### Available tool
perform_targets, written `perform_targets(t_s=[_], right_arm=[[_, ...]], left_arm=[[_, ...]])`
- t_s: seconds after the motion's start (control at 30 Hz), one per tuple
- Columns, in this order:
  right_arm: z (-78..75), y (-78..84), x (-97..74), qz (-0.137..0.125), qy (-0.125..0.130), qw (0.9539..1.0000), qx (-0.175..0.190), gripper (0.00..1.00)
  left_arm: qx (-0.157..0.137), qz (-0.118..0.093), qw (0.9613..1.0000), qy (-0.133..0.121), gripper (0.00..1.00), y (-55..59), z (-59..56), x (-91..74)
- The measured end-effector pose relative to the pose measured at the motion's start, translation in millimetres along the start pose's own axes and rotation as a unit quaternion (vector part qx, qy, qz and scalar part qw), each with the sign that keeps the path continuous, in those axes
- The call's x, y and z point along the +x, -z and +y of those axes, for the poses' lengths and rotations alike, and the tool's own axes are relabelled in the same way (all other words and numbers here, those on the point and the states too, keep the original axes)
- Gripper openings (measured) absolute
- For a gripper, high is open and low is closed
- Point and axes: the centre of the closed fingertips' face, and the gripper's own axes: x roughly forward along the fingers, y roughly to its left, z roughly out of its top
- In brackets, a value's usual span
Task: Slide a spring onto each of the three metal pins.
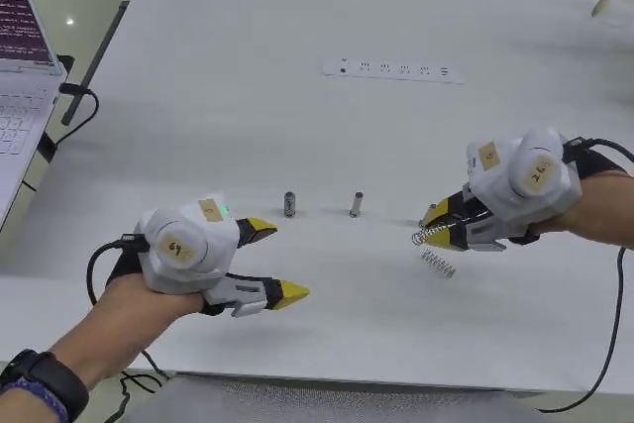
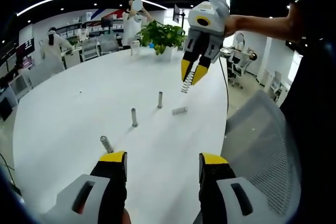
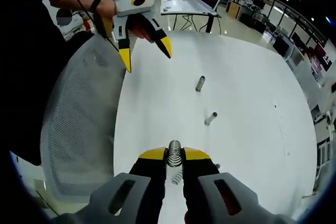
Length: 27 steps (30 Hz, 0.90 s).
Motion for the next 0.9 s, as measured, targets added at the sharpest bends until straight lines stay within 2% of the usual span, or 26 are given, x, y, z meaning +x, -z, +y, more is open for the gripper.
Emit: perform_targets(t_s=[0.33, 0.9], right_arm=[[-10.9, 1.0, 7.0, 0.007, -0.002, 1.0, 0.002, 0.08], [-30.0, -5.5, 22.3, 0.021, -0.009, 0.9997, -0.006, 0.08]], left_arm=[[-0.026, 0.005, 0.9993, -0.025, 0.62, 16.4, 7.4, -13.6], [-0.058, 0.004, 0.997, -0.052, 0.7, 32.0, 17.6, -32.0]])
